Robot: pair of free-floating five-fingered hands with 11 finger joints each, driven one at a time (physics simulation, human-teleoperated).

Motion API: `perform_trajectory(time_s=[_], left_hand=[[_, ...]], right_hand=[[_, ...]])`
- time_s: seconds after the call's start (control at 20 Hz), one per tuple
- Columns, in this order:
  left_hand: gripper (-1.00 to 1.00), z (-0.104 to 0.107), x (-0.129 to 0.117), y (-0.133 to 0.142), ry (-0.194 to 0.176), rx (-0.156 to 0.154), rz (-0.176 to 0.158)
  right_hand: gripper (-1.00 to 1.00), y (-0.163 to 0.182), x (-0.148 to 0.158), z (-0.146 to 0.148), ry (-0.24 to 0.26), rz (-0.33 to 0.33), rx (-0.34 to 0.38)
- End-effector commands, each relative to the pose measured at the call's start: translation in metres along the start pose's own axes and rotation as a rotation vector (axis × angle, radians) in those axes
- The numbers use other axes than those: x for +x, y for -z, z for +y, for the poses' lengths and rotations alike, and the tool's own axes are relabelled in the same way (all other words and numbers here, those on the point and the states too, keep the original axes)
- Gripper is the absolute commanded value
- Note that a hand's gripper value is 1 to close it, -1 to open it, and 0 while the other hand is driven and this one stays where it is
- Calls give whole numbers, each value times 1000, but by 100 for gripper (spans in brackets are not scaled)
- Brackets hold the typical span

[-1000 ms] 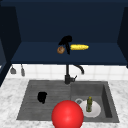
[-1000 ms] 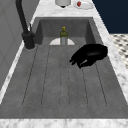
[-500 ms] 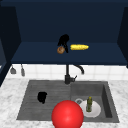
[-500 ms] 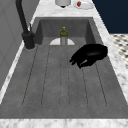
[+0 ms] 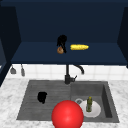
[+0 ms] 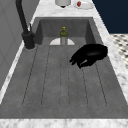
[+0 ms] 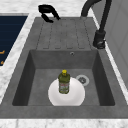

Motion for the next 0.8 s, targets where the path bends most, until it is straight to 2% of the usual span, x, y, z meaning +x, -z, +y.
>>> perform_trajectory(time_s=[0.0,0.3,0.5,0.75], left_hand=[[0,0,0,0,0,0,0],[0,0,0,0,0,0,0],[0,0,0,0,0,0,0],[0,0,0,0,0,0,0]], right_hand=[[-100,-9,16,8,1,32,-5],[-100,-8,23,8,24,40,5],[-100,-3,25,20,22,56,-21],[-100,-4,26,47,-68,71,-160]])
